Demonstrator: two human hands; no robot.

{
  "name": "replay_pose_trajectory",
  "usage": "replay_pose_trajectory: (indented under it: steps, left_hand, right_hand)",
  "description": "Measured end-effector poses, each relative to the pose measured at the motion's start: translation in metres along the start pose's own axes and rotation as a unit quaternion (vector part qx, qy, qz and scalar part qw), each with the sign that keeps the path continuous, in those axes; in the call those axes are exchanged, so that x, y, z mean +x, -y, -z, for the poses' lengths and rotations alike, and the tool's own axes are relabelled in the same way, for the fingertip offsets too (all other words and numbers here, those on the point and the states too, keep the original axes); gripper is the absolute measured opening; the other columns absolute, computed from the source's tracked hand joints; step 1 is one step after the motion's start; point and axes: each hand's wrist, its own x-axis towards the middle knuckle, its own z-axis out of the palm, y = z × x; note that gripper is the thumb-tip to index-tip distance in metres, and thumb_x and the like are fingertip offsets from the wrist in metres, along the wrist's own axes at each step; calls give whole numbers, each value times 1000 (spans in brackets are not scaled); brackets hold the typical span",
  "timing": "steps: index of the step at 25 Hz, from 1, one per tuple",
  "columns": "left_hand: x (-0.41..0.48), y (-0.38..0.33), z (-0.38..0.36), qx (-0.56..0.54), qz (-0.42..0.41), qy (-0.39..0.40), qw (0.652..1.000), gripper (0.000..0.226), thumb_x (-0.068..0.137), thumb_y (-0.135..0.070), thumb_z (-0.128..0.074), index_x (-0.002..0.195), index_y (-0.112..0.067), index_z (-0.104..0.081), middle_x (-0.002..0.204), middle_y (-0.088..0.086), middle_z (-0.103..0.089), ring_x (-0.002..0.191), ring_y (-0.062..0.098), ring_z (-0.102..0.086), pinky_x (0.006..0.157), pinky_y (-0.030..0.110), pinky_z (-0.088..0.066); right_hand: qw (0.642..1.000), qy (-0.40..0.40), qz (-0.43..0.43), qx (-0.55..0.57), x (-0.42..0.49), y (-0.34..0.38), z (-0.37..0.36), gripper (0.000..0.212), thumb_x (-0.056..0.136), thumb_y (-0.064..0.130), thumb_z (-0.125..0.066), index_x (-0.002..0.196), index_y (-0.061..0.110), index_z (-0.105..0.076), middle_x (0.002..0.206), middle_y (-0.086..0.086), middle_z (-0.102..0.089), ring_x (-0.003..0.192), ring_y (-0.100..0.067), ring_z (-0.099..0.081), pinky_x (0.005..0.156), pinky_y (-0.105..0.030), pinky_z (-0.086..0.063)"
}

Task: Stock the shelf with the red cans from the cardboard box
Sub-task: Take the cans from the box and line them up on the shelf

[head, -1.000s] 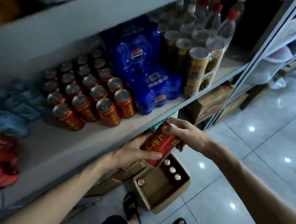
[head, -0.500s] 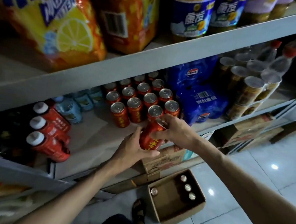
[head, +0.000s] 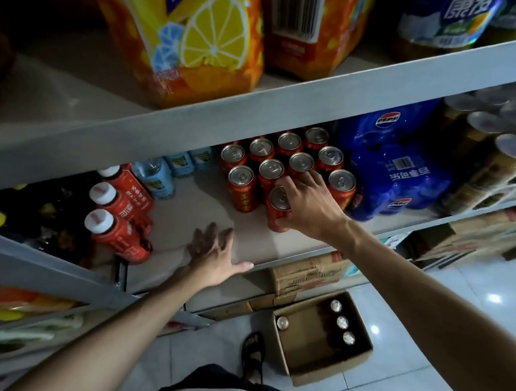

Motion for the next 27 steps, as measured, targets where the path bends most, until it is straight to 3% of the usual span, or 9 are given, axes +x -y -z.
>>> replay_pose_trajectory:
  steps: [9,14,18,27]
  left_hand:
    - [8,4,-9,71,-5,17,997,101,82,-83,-23,156,-23,10,160,22,20,146,53,9,117,64,-10]
    - [15,0,4,76,2,75,994,106,81,-84,-29,155,-22,13,158,24,25,143,56,13,116,65,-10]
    - [16,-3,10,80,-4,116,990,105,83,-81,-30,154,-19,18,156,26,29,141,59,17,113,67,-10]
    - [23,-3,15,76,-3,142,987,107,83,-79,-35,153,-20,22,156,26,30,141,58,17,112,68,-11]
  right_hand:
    - [999,10,-8,-30,6,1,-13,84,69,46,-73,140,19,-40,130,-9,-56,131,-31,-35,117,-52,-14]
    - [999,-12,-11,-47,4,1,-17,89,64,42,-79,139,16,-39,127,-9,-57,129,-32,-40,117,-50,-12]
    - [998,-45,-7,-49,3,1,-21,77,65,38,-76,131,12,-46,117,-10,-63,118,-30,-48,116,-47,-20]
    - [998,-43,1,-55,5,-1,-23,84,61,42,-82,130,9,-48,121,-13,-62,119,-32,-48,114,-44,-24]
